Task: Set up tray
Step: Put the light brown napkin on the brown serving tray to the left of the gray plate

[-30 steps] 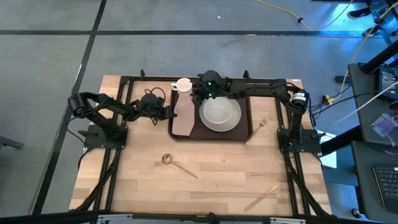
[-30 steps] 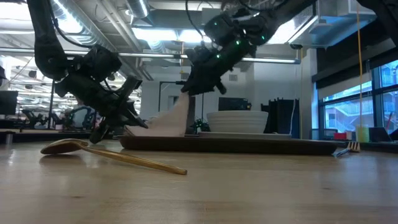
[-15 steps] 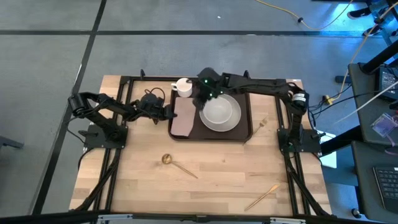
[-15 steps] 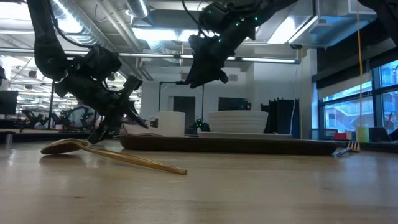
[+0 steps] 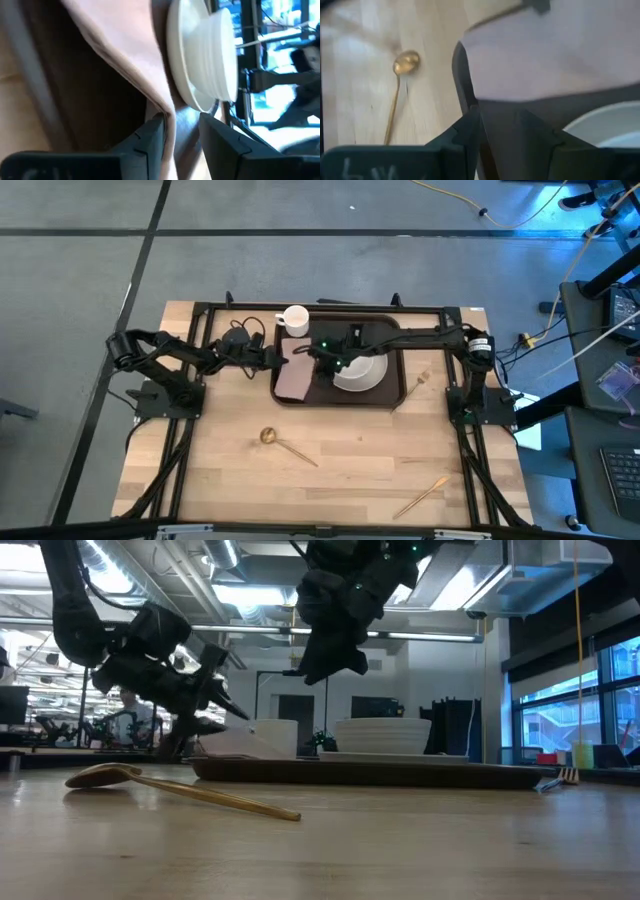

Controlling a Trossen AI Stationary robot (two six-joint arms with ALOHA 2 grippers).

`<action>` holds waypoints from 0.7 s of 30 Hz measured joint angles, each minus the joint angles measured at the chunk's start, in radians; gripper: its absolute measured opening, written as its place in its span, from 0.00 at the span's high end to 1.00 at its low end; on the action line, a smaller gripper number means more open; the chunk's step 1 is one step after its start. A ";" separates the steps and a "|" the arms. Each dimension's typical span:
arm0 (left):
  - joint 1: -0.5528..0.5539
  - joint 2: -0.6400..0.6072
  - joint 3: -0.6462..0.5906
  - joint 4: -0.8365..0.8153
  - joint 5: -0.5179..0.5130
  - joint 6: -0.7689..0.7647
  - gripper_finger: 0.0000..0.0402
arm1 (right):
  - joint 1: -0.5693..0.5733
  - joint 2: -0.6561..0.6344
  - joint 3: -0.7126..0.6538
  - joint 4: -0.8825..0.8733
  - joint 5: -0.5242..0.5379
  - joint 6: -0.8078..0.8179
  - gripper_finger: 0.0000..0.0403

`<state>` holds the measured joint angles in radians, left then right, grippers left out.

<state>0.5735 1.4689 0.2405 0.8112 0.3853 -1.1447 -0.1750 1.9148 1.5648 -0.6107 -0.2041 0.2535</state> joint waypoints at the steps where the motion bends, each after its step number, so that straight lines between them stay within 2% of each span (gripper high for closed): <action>1: 0.000 -0.012 0.000 -0.008 0.005 0.005 0.71 | 0.003 0.000 -0.001 -0.013 0.000 0.003 0.70; 9: 0.043 -0.111 0.000 -0.131 0.004 0.099 0.77 | 0.011 0.000 -0.001 -0.045 0.001 0.031 0.70; 17: 0.113 -0.246 0.002 -0.213 0.007 0.193 0.74 | 0.013 0.000 -0.001 -0.074 0.001 0.033 0.70; 21: 0.113 -0.282 0.030 -0.239 0.095 0.295 0.75 | 0.019 0.000 -0.001 -0.075 0.002 0.033 0.70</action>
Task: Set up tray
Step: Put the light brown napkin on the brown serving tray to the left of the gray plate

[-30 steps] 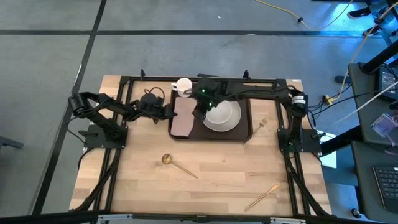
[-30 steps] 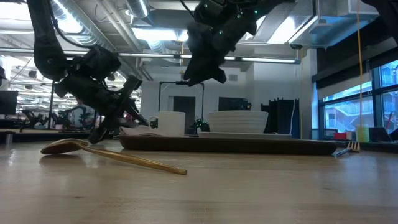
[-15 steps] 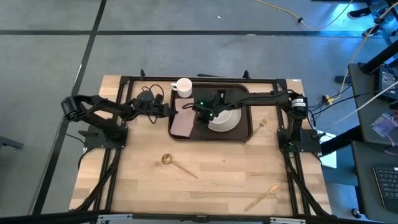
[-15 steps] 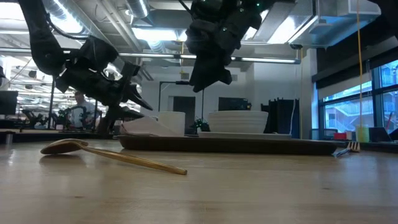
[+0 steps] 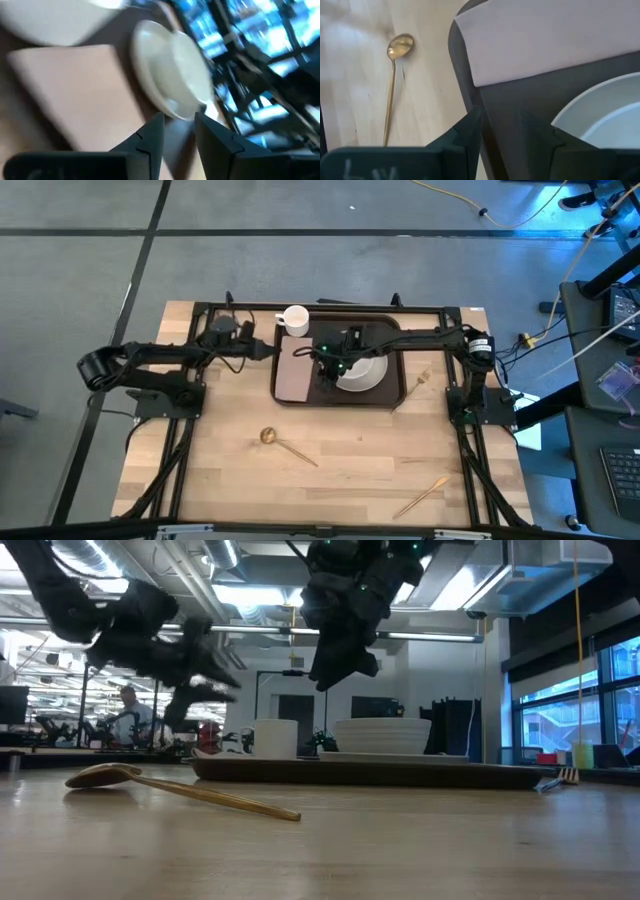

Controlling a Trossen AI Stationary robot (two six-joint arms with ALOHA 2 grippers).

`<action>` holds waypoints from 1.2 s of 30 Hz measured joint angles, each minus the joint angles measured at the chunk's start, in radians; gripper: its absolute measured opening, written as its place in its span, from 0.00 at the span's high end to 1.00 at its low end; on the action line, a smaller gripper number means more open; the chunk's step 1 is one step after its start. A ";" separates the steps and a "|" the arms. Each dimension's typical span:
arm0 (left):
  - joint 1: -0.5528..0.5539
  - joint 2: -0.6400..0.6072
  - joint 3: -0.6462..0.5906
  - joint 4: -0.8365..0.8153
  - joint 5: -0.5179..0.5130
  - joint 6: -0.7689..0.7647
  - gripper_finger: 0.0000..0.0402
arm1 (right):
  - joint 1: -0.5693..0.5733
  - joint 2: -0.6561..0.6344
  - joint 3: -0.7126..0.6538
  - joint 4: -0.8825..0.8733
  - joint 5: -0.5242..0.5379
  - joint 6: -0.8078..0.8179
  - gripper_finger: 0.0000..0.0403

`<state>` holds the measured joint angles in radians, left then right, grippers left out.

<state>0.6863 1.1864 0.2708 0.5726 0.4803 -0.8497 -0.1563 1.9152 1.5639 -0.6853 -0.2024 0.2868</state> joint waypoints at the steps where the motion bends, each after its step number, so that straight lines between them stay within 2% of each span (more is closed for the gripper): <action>1: -0.009 -0.002 0.023 -0.020 0.025 0.027 0.75 | 0.000 0.000 0.000 -0.001 0.000 0.000 0.70; 3: -0.035 0.002 0.085 -0.126 0.044 0.095 0.77 | 0.000 0.000 0.000 -0.009 0.000 0.000 0.70; 5: -0.067 0.016 0.166 -0.297 0.037 0.217 0.79 | 0.000 0.000 0.000 -0.027 0.000 0.000 0.70; 10: -0.158 0.092 0.365 -0.716 -0.093 0.617 0.86 | 0.003 -0.004 -0.001 -0.078 0.000 0.000 0.70; 14: -0.227 0.150 0.462 -0.849 -0.261 0.813 0.90 | 0.008 -0.019 -0.001 -0.122 0.000 0.015 0.70; 16: -0.257 0.177 0.490 -0.855 -0.291 0.907 0.90 | 0.010 -0.029 -0.001 -0.160 0.000 0.026 0.70; 18: -0.280 0.204 0.515 -0.855 -0.264 0.985 0.86 | 0.015 -0.043 -0.001 -0.217 0.000 0.028 0.70; 21: -0.308 0.244 0.542 -0.854 -0.247 1.018 0.76 | 0.027 -0.069 -0.001 -0.311 0.045 0.049 0.70; 27: -0.320 0.307 0.550 -0.861 -0.303 1.033 0.50 | 0.084 -0.174 -0.001 -0.515 0.264 0.120 0.70; 29: -0.320 0.327 0.550 -0.866 -0.306 1.045 0.43 | 0.099 -0.220 -0.001 -0.542 0.303 0.161 0.70; 32: -0.320 0.356 0.550 -0.862 -0.320 1.051 0.36 | 0.110 -0.289 -0.001 -0.565 0.325 0.234 0.70; 36: -0.319 0.385 0.550 -0.855 -0.413 1.104 0.32 | 0.124 -0.380 -0.001 -0.568 0.393 0.312 0.70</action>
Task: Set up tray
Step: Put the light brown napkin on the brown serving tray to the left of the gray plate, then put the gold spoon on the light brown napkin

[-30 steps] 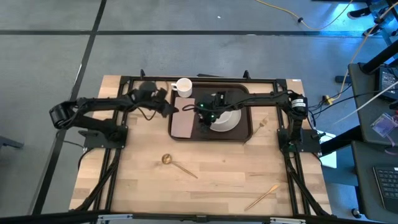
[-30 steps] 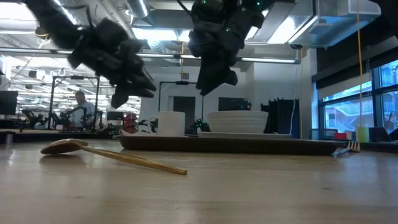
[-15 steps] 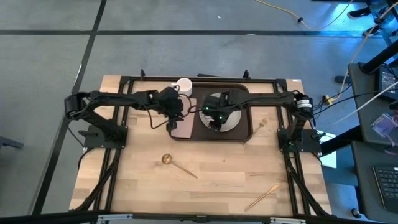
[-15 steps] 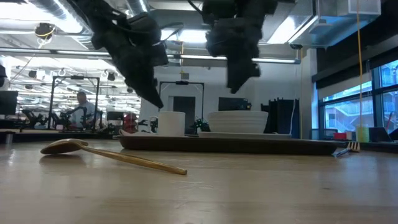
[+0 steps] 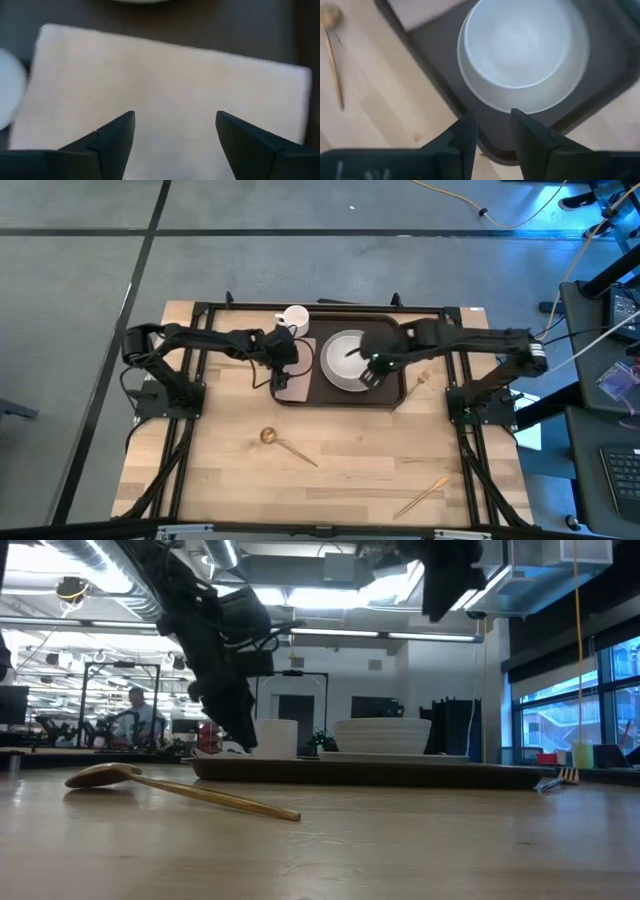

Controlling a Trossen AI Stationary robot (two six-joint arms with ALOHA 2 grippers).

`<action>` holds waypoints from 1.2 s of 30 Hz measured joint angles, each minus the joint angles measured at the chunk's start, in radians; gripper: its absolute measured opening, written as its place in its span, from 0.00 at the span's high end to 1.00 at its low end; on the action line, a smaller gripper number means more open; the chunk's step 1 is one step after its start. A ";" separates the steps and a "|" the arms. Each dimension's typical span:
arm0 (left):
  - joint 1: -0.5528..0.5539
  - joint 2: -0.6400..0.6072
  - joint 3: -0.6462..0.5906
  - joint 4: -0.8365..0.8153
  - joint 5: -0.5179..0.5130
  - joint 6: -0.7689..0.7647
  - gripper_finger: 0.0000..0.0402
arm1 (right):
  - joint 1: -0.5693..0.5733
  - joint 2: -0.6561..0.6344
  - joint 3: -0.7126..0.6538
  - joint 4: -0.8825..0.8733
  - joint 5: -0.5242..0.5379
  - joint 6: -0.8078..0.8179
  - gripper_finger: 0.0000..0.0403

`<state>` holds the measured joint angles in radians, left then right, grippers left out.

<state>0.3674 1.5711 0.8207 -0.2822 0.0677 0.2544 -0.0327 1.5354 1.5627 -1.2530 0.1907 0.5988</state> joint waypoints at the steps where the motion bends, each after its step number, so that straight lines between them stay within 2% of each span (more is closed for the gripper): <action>1: 0.002 0.011 0.001 0.003 -0.017 0.003 0.32 | 0.001 -0.018 0.000 0.000 0.019 0.013 0.70; 8: 0.001 0.127 0.036 -0.037 -0.013 -0.011 0.32 | 0.001 -0.103 0.000 0.011 0.046 0.056 0.70; 13: 0.000 0.181 0.077 -0.029 -0.009 -0.103 0.33 | 0.001 -0.107 0.000 0.012 0.046 0.055 0.70; 22: 0.001 0.180 0.120 -0.067 -0.008 -0.148 0.35 | 0.001 -0.107 0.000 0.012 0.054 0.051 0.70; 29: 0.001 0.162 0.173 -0.256 0.000 -0.105 0.35 | 0.001 -0.109 0.000 0.009 0.078 0.047 0.70; 36: 0.002 0.102 0.240 -0.277 -0.001 -0.063 0.35 | 0.000 -0.115 0.000 0.012 0.081 0.025 0.70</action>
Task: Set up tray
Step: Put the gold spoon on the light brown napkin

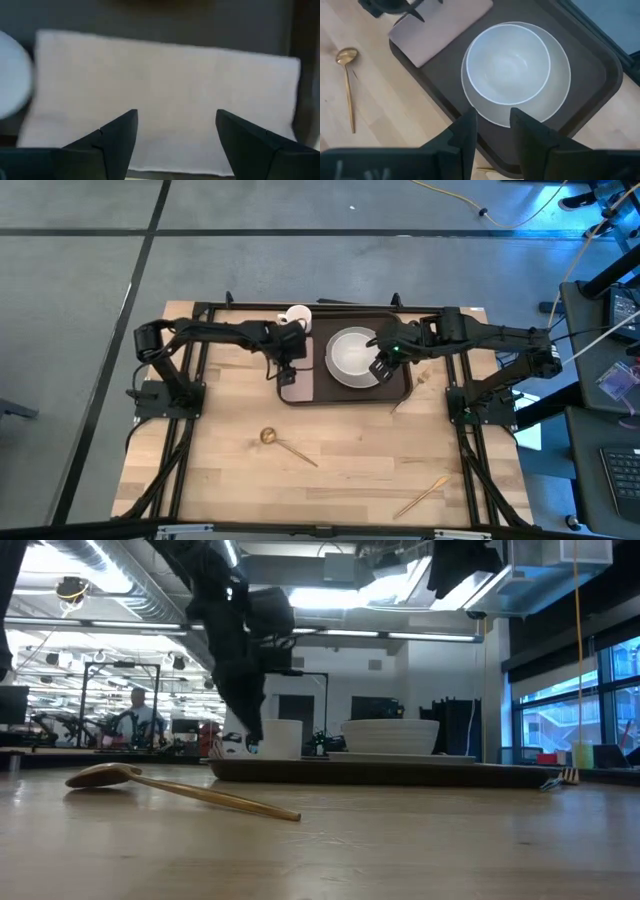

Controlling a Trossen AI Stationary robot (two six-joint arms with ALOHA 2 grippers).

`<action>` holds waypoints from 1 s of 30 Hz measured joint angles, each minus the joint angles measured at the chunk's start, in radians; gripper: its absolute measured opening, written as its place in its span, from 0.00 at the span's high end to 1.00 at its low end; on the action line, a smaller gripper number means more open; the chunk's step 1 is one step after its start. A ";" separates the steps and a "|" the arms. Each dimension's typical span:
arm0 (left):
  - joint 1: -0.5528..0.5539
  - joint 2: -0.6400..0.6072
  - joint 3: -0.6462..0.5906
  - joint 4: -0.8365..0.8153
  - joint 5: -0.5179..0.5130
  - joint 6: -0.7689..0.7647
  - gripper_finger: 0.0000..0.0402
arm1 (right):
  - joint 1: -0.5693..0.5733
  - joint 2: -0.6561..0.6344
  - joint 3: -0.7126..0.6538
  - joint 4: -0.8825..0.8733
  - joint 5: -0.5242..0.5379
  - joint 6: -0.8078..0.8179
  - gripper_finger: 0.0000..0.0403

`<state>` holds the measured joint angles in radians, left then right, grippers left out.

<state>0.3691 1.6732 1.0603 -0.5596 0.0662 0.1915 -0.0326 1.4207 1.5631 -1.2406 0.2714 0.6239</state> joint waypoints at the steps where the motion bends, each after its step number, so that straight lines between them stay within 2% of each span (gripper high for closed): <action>1: 0.000 -0.009 0.020 -0.016 -0.005 0.003 0.35 | 0.000 0.000 0.000 0.000 0.000 0.000 0.70; 4: 0.007 -0.049 0.087 -0.078 -0.012 0.001 0.35 | 0.000 -0.002 0.000 -0.016 0.000 0.009 0.70; 7: 0.026 -0.101 0.152 -0.124 -0.026 -0.021 0.35 | 0.000 -0.029 0.000 -0.055 -0.001 0.090 0.70; 11: 0.070 -0.222 0.162 -0.106 0.030 -0.077 0.35 | 0.025 -0.085 0.001 -0.100 0.001 0.179 0.70; 15: 0.114 -0.334 0.107 -0.061 0.130 -0.176 0.35 | 0.080 -0.111 0.001 -0.169 0.035 0.312 0.70; 19: 0.131 -0.435 -0.016 0.100 0.141 -0.345 0.35 | 0.146 -0.114 0.000 -0.305 0.149 0.581 0.70; 22: 0.133 -0.501 -0.107 0.197 0.142 -0.409 0.35 | 0.189 -0.115 -0.007 -0.324 0.153 0.735 0.70; 27: 0.055 -0.585 -0.181 0.248 0.204 -0.380 0.35 | 0.214 -0.114 -0.052 -0.290 0.150 0.734 0.70; 30: -0.017 -0.601 -0.187 0.244 0.198 -0.372 0.35 | 0.213 -0.112 -0.099 -0.272 0.150 0.733 0.70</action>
<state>0.3521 1.0725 0.8738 -0.3159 0.2646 -0.1805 0.1805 1.3086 1.4641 -1.5131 0.4213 1.3567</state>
